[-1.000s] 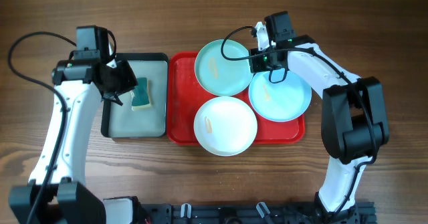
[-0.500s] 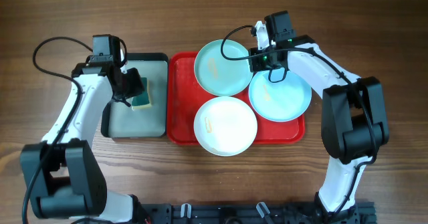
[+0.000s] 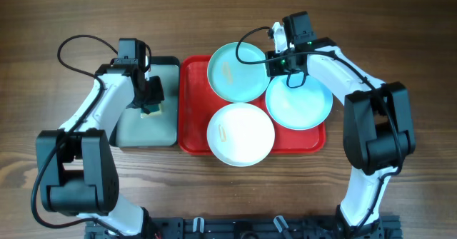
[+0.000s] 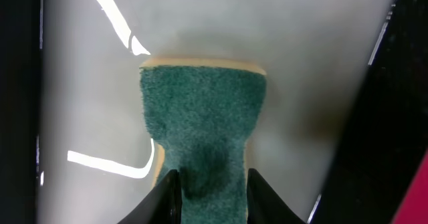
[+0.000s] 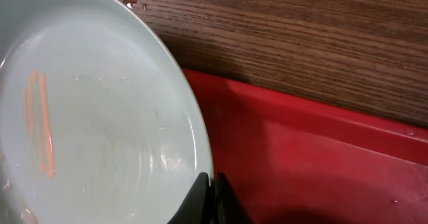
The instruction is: Clean dirty plates on tray and stack at the side
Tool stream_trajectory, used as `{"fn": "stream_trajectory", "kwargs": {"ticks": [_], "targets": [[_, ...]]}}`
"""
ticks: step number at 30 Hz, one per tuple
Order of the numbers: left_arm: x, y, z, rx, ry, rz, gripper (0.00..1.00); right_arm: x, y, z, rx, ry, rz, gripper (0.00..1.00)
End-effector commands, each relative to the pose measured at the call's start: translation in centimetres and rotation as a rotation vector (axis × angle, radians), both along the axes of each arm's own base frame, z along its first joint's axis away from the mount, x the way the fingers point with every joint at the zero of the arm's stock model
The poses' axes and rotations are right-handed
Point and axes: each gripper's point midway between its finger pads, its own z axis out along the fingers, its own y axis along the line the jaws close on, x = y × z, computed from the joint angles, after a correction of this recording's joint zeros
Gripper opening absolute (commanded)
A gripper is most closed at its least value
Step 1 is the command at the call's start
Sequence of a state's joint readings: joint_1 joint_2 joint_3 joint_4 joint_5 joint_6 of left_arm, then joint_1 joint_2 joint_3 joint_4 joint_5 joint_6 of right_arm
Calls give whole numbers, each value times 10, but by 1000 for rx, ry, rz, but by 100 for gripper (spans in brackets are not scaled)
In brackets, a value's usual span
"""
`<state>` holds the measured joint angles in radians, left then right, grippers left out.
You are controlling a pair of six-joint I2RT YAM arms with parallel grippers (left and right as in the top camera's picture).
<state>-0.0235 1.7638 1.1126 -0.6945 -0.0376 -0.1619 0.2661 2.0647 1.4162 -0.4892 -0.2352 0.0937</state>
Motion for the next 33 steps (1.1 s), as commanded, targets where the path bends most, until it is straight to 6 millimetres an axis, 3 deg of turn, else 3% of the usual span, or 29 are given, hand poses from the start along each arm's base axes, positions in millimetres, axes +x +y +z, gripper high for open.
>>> {"fn": "stream_trajectory", "kwargs": {"ticks": [1,7,11,13,15,18,21,28,33], "targets": [[-1,6,-5,34,14,13,30,-4,5,-10,14,28,0,4],[-5,6,-20,33,2,13,31,-4,5,-10,14,28,0,4],[-12,6,-35,33,-8,14,27,-4,5,-10,14,28,0,4],[-14,6,-39,33,-9,14,20,-4,5,-10,14,28,0,4],[-15,6,-39,32,-8,13,4,-3,5,-10,14,28,1,4],[-14,6,-37,33,-12,13,4,-3,5,-10,14,27,0,4],[-14,6,-21,32,-34,14,4,-3,5,-9,14,25,-1,4],[-13,5,38,-25,-180,151,4,-3,6,-9,17,27,1,4],[-14,4,62,-37,-242,156,4,-4,7,-9,25,29,4,4]]}}
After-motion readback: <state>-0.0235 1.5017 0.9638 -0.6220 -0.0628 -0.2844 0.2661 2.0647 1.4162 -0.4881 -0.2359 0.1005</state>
